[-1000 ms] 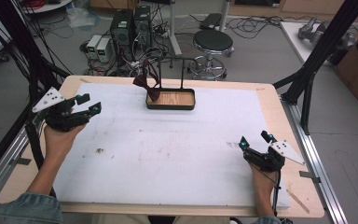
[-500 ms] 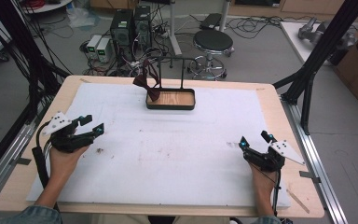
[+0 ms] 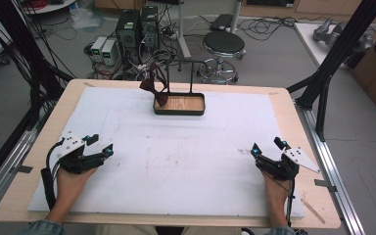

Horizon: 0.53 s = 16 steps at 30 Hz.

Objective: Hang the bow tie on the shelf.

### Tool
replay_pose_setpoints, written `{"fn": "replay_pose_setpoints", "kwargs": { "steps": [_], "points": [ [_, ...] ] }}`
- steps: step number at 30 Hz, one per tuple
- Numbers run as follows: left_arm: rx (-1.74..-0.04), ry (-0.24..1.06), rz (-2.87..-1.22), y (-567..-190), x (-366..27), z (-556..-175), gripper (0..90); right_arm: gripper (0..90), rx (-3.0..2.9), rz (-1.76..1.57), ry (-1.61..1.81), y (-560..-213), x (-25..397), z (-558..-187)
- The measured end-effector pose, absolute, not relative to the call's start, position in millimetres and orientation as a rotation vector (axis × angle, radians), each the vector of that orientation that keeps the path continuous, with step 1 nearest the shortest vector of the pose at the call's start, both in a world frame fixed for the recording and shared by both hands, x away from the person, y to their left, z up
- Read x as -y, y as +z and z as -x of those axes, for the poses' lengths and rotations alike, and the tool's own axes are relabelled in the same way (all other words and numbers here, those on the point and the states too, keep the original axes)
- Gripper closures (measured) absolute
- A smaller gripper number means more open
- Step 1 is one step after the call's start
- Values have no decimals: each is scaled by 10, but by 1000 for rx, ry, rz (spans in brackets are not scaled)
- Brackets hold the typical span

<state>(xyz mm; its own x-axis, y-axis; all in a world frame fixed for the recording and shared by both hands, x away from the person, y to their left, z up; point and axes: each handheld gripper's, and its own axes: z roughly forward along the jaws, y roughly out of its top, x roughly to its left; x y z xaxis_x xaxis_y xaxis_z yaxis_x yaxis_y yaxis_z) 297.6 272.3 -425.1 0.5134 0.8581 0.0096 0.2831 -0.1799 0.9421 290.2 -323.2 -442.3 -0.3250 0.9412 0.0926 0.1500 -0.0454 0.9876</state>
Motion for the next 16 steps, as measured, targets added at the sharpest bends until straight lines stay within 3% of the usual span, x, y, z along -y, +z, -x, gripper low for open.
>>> {"fn": "replay_pose_setpoints", "kwargs": {
  "steps": [5,6,8,16],
  "points": [
    [-999,700,-1729,-4307,-2709,-2949,249,114,-1532,-1188,1443,-4423,3232,-2902],
    [-1009,706,-1737,-4312,-2699,-2948,179,114,-1533,-1189,1444,-4423,3233,-2901],
    [-1019,703,-1749,-4324,-2693,-2951,137,114,-1530,-1185,1443,-4423,3235,-2903],
    [-1032,717,-1735,-4344,-2714,-2934,86,114,-1530,-1185,1445,-4423,3236,-2903]
  ]
}}
